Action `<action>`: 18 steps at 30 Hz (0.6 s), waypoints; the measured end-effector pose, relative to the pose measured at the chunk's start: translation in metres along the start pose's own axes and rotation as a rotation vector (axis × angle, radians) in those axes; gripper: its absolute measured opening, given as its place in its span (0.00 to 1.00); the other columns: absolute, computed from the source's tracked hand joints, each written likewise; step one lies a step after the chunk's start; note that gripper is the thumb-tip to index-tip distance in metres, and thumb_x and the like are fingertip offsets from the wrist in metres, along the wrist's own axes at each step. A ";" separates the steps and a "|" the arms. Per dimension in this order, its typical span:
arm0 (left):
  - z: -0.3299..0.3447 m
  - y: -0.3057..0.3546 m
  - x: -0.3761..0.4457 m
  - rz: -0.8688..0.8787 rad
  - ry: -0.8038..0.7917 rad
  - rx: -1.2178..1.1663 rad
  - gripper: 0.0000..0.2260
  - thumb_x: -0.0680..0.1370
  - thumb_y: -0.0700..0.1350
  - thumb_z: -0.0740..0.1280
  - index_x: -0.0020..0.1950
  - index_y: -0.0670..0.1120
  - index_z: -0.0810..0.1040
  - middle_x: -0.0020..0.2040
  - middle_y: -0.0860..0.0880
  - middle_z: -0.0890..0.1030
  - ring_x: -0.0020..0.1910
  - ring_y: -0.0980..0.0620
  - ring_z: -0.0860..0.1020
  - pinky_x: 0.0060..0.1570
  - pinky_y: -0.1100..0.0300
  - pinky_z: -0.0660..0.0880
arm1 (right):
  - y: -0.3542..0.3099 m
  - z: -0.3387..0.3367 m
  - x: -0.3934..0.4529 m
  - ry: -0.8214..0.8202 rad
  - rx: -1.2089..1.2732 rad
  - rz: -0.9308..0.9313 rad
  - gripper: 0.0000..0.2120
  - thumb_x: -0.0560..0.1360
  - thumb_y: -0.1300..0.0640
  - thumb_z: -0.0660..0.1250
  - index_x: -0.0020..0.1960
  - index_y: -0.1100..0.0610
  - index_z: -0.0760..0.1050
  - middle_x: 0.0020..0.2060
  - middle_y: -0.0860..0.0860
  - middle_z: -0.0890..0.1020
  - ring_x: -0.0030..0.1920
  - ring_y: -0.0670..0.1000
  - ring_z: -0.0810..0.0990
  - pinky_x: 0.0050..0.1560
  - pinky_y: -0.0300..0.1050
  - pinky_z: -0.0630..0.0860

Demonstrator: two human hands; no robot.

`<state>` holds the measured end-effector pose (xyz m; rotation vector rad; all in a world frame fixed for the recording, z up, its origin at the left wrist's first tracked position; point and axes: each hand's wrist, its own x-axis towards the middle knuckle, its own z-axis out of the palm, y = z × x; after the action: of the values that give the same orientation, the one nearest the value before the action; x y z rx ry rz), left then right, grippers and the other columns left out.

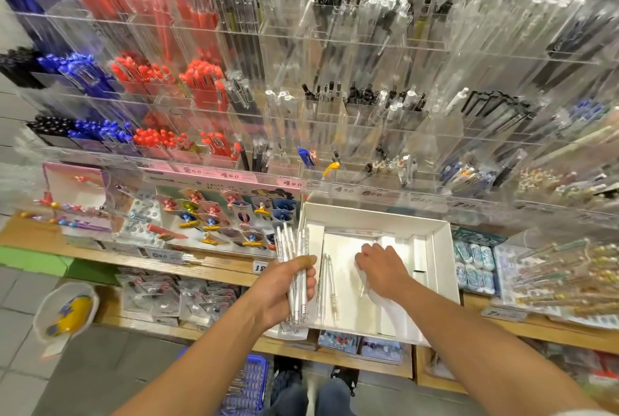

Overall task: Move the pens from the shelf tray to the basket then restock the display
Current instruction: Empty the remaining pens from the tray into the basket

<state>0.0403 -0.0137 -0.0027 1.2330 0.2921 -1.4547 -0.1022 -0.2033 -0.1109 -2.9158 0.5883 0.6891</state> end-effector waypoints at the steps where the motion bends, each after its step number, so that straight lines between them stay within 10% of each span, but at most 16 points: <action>1: -0.001 0.000 -0.001 0.002 0.008 -0.008 0.06 0.77 0.37 0.70 0.52 0.38 0.79 0.33 0.46 0.77 0.28 0.51 0.76 0.29 0.60 0.77 | -0.001 0.002 0.001 0.021 -0.041 -0.039 0.14 0.75 0.65 0.61 0.57 0.53 0.74 0.54 0.51 0.74 0.57 0.55 0.73 0.52 0.50 0.65; 8: -0.003 -0.003 -0.007 0.029 0.072 0.000 0.09 0.76 0.38 0.71 0.54 0.36 0.79 0.32 0.46 0.77 0.28 0.52 0.75 0.28 0.61 0.76 | -0.003 0.001 -0.002 0.090 -0.167 -0.247 0.13 0.78 0.63 0.55 0.59 0.57 0.73 0.52 0.54 0.77 0.53 0.57 0.74 0.53 0.51 0.66; 13: 0.002 -0.008 -0.009 0.078 0.112 0.026 0.14 0.75 0.38 0.72 0.59 0.34 0.78 0.32 0.47 0.76 0.28 0.52 0.74 0.29 0.60 0.75 | -0.008 -0.006 -0.012 0.295 -0.195 -0.316 0.11 0.59 0.59 0.79 0.34 0.53 0.76 0.32 0.49 0.75 0.33 0.51 0.75 0.33 0.43 0.71; 18: 0.000 -0.014 -0.014 0.084 0.097 -0.027 0.09 0.76 0.37 0.71 0.55 0.36 0.79 0.33 0.46 0.77 0.28 0.52 0.75 0.29 0.60 0.75 | -0.015 0.006 -0.016 0.301 -0.172 -0.389 0.07 0.66 0.61 0.74 0.41 0.54 0.78 0.35 0.50 0.77 0.35 0.51 0.75 0.36 0.45 0.72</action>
<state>0.0261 -0.0015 0.0021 1.2816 0.3205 -1.3172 -0.1123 -0.1824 -0.1092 -3.1775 -0.0321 0.2663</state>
